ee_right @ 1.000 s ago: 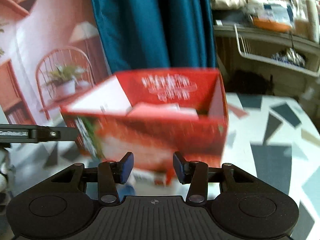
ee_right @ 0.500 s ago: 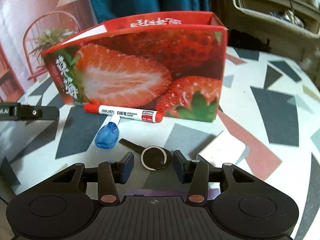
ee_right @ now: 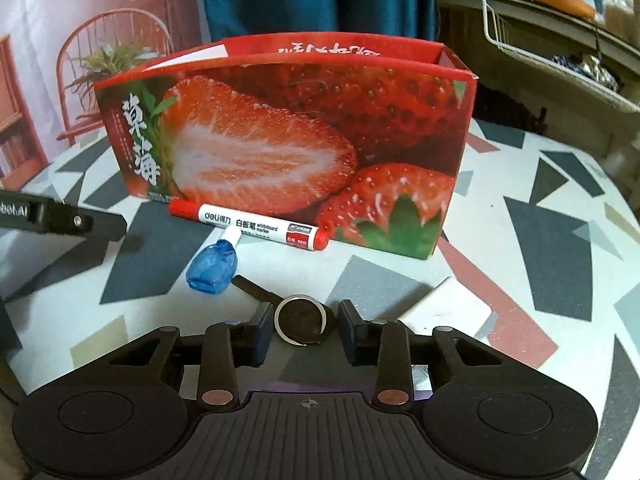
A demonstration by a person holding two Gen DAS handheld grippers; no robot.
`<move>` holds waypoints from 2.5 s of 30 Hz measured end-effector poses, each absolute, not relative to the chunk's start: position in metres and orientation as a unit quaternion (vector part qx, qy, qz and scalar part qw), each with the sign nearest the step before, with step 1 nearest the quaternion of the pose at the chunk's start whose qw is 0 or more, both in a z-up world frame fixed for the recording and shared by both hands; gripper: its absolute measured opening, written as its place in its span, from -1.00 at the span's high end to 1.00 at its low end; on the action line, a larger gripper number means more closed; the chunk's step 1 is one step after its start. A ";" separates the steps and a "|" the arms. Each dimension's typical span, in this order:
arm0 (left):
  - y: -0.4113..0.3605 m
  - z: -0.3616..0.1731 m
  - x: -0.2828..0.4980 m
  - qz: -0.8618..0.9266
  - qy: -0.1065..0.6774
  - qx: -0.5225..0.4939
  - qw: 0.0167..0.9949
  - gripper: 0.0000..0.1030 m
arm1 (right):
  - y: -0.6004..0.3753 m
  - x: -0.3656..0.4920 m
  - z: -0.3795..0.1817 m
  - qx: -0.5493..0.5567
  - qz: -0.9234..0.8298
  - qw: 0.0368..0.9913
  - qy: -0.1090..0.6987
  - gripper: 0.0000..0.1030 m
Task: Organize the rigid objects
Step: 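Move the left tool back toward the blue bottle, then grasp the blue bottle with the left tool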
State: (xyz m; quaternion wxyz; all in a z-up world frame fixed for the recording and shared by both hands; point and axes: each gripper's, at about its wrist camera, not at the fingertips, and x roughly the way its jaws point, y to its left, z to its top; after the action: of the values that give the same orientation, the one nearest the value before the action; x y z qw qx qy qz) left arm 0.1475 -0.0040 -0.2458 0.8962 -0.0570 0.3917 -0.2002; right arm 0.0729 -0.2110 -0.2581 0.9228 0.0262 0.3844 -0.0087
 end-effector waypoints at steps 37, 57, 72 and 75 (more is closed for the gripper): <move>-0.087 -0.255 0.167 -0.299 0.405 0.018 0.864 -0.14 | -0.215 0.065 -0.260 0.039 0.022 0.926 0.374 0.61; -0.105 -0.270 0.157 -0.296 0.389 0.081 0.869 -0.11 | -0.246 0.086 -0.262 0.161 -0.001 0.914 0.373 0.75; -0.108 -0.272 0.150 -0.282 0.368 0.118 0.878 0.02 | -0.236 0.091 -0.266 0.134 -0.010 0.923 0.361 0.83; -0.107 -0.272 0.150 -0.279 0.364 0.115 0.881 0.12 | -0.236 0.089 -0.267 0.134 -0.010 0.924 0.359 0.83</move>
State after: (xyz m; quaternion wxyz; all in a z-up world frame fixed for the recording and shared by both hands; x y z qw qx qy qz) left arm 0.1502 -0.1069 -0.2722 0.8812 0.1148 0.3640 -0.2790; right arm 0.0891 -0.2363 -0.2666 0.9236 0.1342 0.3589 -0.0102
